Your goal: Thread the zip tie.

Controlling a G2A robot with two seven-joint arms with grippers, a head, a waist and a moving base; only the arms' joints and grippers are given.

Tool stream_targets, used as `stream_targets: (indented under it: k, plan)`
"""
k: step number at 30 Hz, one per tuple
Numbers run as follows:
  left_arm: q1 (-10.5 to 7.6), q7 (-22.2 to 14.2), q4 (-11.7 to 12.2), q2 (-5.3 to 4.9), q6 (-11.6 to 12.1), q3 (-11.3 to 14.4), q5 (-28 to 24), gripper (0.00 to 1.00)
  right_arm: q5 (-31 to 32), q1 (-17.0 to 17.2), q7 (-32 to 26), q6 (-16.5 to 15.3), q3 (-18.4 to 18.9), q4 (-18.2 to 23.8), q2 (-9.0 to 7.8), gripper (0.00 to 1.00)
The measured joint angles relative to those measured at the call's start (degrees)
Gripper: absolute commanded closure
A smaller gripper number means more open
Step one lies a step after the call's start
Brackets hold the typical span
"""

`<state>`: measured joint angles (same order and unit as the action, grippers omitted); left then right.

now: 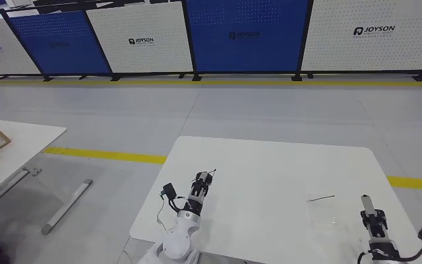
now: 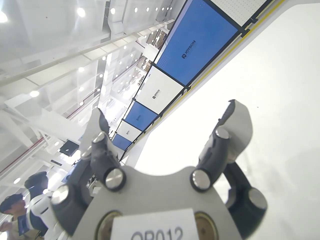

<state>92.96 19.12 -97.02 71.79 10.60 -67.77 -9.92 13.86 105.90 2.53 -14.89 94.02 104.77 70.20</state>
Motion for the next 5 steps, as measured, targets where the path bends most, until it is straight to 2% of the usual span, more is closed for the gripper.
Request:
stream_targets:
  k: [5]
  plan:
    - [0.0, 0.0, 0.0, 0.0, 0.0, 0.0, 0.0, 1.0, 0.0, 0.0, 0.0, 0.0, 0.0, 0.0, 0.0, 0.0]
